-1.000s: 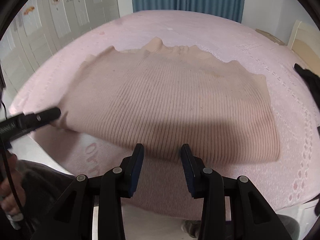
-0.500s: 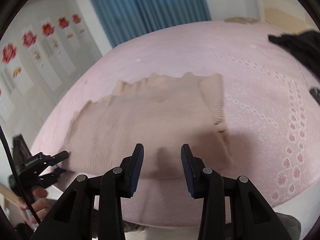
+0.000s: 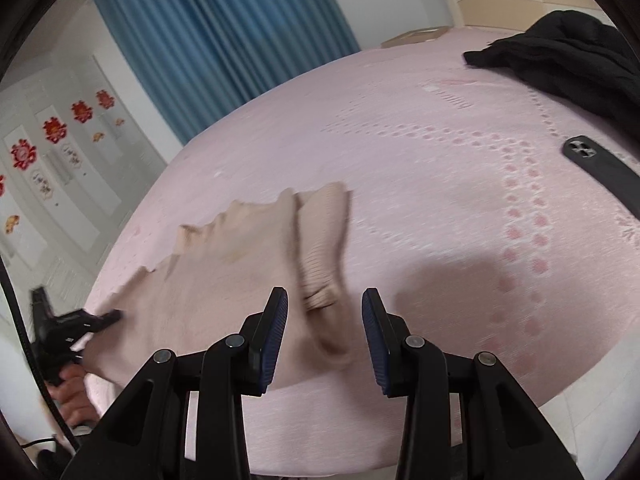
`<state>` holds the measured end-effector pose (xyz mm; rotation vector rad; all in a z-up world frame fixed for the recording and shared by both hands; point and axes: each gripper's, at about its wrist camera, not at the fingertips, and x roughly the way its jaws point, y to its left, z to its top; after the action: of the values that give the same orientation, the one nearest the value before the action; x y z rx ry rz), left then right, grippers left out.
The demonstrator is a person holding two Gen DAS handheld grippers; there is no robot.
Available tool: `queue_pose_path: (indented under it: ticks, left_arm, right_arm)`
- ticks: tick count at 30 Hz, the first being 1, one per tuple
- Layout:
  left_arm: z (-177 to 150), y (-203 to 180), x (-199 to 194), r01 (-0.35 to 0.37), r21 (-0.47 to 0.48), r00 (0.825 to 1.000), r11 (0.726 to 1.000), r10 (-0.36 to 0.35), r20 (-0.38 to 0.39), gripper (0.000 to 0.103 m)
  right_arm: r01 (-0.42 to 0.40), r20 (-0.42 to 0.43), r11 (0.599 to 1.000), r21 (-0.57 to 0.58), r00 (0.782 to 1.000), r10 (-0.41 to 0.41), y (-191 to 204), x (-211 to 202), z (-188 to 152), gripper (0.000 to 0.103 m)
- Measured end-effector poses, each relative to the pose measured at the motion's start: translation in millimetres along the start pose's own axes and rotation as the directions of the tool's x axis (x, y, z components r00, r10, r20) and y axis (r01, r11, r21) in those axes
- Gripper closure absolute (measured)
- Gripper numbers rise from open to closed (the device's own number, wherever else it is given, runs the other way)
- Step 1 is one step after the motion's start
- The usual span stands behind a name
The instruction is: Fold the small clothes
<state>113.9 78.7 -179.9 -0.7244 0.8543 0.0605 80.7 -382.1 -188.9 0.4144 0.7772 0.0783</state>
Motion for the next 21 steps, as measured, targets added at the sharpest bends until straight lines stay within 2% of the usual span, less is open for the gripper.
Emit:
queue_pose_path:
  ticks: [3, 7, 12, 14, 17, 19, 21]
  left_arm:
    - [-0.7, -40.1, -10.6, -0.077, 0.060, 0.997, 0.995, 0.075, 0.024, 0.084]
    - [-7.6, -104.2, -21.8, -0.156, 0.126, 0.987, 0.980, 0.150, 0.060, 0.084]
    - [-34.4, -192.4, -12.1, -0.263, 0.247, 0.965, 0.933, 0.248, 0.088, 0.084]
    - [-50.6, -218.6, 3.4, -0.273, 0.288, 0.962, 0.918, 0.261, 0.081, 0.084]
    - [-86.0, -249.5, 34.1, -0.259, 0.351, 0.964, 0.900, 0.262, 0.041, 0.084]
    - [-114.0, -258.3, 63.3, -0.238, 0.387, 0.963, 0.891, 0.269, -0.028, 0.083]
    - [-130.2, -254.4, 88.7, -0.208, 0.399, 0.953, 0.893, 0.276, -0.122, 0.081]
  right_arm:
    - [-0.002, 0.004, 0.999, 0.046, 1.000, 0.002, -17.3, -2.2, 4.7, 0.065]
    - [-0.107, 0.014, 0.979, 0.173, 0.994, 0.106, -44.7, -6.7, 9.5, 0.065]
    - [-0.133, 0.051, 0.954, 0.269, 0.991, 0.124, -66.7, -13.2, 9.3, 0.065]
    - [-0.139, 0.069, 0.938, 0.317, 0.990, 0.123, -80.3, -16.7, 8.4, 0.065]
    - [-0.158, 0.084, 0.907, 0.390, 0.987, 0.135, -98.6, -17.9, 5.4, 0.065]
    - [-0.169, 0.089, 0.888, 0.427, 0.985, 0.145, -107.6, -17.3, 4.0, 0.065]
    - [-0.172, 0.090, 0.876, 0.450, 0.985, 0.147, -114.8, -16.6, 2.4, 0.065]
